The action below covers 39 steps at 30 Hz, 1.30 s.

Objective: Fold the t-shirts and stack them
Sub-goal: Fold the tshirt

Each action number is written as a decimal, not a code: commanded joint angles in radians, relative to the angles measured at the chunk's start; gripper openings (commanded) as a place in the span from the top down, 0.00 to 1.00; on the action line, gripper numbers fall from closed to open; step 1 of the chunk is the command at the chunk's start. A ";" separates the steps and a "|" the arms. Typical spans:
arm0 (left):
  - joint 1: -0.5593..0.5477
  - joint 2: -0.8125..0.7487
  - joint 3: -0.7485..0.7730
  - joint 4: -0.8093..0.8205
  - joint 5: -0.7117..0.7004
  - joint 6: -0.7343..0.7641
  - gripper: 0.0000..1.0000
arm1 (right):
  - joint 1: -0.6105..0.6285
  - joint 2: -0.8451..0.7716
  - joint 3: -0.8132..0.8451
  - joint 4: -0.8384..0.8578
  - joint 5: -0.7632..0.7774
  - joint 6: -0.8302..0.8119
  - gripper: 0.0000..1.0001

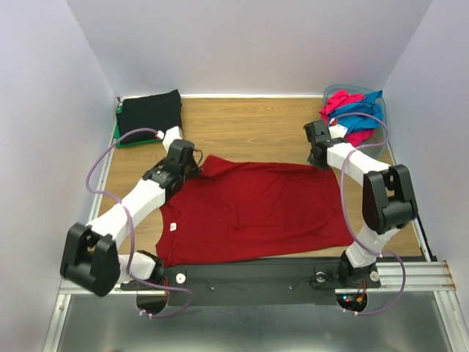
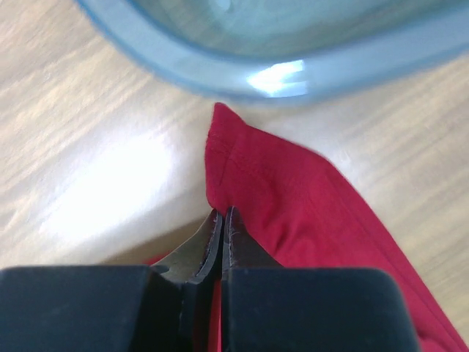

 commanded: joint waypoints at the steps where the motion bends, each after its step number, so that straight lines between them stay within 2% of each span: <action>1: -0.036 -0.183 -0.116 0.011 -0.015 -0.069 1.00 | 0.034 -0.096 -0.069 0.004 -0.006 0.016 1.00; 7: -0.110 -0.384 -0.256 -0.053 -0.020 -0.143 1.00 | 0.047 -0.213 -0.172 0.004 -0.021 0.035 1.00; 11: -0.147 -0.493 -0.299 -0.148 -0.043 -0.207 1.00 | 0.047 -0.297 -0.229 0.004 -0.020 0.033 0.99; 19: -0.179 -0.727 -0.387 -0.290 0.011 -0.339 1.00 | 0.047 -0.420 -0.303 0.000 -0.002 0.021 0.99; 27: -0.193 -0.774 -0.381 -0.434 0.049 -0.460 1.00 | 0.047 -0.466 -0.349 -0.010 -0.002 0.041 0.99; 32: -0.200 -0.791 -0.390 -0.466 0.084 -0.493 1.00 | 0.047 -0.489 -0.370 -0.017 0.015 0.036 0.99; 36: -0.203 -0.796 -0.405 -0.509 0.144 -0.507 1.00 | 0.047 -0.500 -0.398 -0.030 0.011 0.052 0.96; 39: -0.207 -0.822 -0.405 -0.549 0.178 -0.513 0.98 | 0.047 -0.524 -0.464 -0.036 0.002 0.093 0.89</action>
